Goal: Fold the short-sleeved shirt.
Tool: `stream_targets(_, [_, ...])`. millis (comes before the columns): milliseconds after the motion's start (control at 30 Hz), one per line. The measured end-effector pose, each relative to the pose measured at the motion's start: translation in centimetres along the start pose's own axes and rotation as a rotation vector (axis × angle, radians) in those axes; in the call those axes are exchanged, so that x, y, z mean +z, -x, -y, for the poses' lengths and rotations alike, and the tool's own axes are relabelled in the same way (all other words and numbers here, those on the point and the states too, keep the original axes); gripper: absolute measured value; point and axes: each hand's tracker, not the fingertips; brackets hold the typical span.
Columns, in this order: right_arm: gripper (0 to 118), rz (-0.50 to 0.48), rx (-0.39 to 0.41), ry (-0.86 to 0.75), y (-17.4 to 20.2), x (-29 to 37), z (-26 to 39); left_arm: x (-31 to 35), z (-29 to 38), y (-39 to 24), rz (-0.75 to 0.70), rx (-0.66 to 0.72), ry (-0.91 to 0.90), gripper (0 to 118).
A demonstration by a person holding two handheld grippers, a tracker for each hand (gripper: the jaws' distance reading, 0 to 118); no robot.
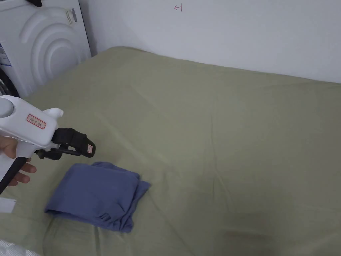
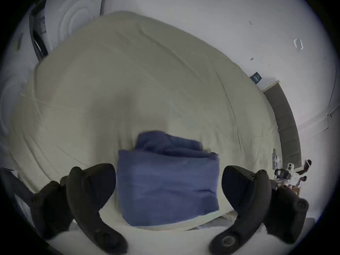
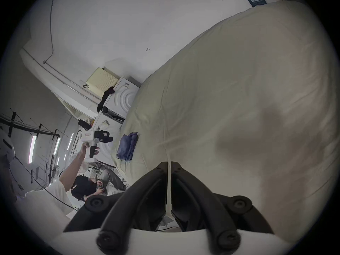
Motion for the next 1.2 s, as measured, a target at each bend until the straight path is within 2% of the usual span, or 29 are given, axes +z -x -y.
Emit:
stream_targets(100, [7,-0.011,0.015,-0.036,0.2,1.4,-0.4,1.0,1.7,-3.5,0.006,-0.059,-0.075,117])
stream_targets(167, [7,0.011,0.069,-0.085,0.9,2.6,-1.0,0.9,3.2,-7.5,0.022,-0.12,-0.096,116])
stream_targets(200, [7,0.042,0.112,-0.114,1.7,3.2,-1.5,0.6,4.0,-10.2,0.035,-0.117,-0.077,112])
stream_targets(233, [7,0.093,0.165,-0.148,2.8,3.9,-1.8,0.5,5.1,-12.5,0.038,-0.11,-0.084,100])
stream_targets(300, [7,0.211,0.291,-0.255,5.6,5.4,-2.4,0.3,7.4,-18.6,0.145,-0.14,-0.17,27])
stream_targets(333, [7,0.293,0.345,-0.326,7.1,6.1,-2.5,0.2,8.8,-22.1,0.153,-0.137,-0.244,0])
stream_targets(433, [7,0.433,0.454,-0.5,11.4,7.7,-2.2,1.0,12.6,-30.6,0.175,-0.184,-0.467,0])
stream_targets(500, [7,0.547,0.504,-0.59,13.7,8.6,-1.9,1.5,14.6,-35.6,0.079,-0.29,-0.614,0])
stream_targets(633, [7,0.681,0.625,-0.686,16.0,9.5,-1.3,3.0,17.7,-42.6,-0.009,-0.345,-0.824,0])
stream_targets(733, [7,0.713,0.724,-0.748,16.9,9.9,-0.5,3.6,18.9,-45.6,-0.1,-0.421,-0.926,0])
stream_targets(767, [7,0.735,0.731,-0.76,17.2,10.1,-0.3,4.0,19.3,-46.2,-0.116,-0.44,-0.977,0])
stream_targets(900, [7,0.683,0.696,-0.764,17.6,11.1,0.4,5.4,18.8,-45.9,-0.085,-0.407,-0.937,0])
stream_targets(1200, [7,0.692,0.711,-0.792,18.5,12.3,0.0,5.7,19.0,-44.8,-0.127,-0.419,-0.928,0])
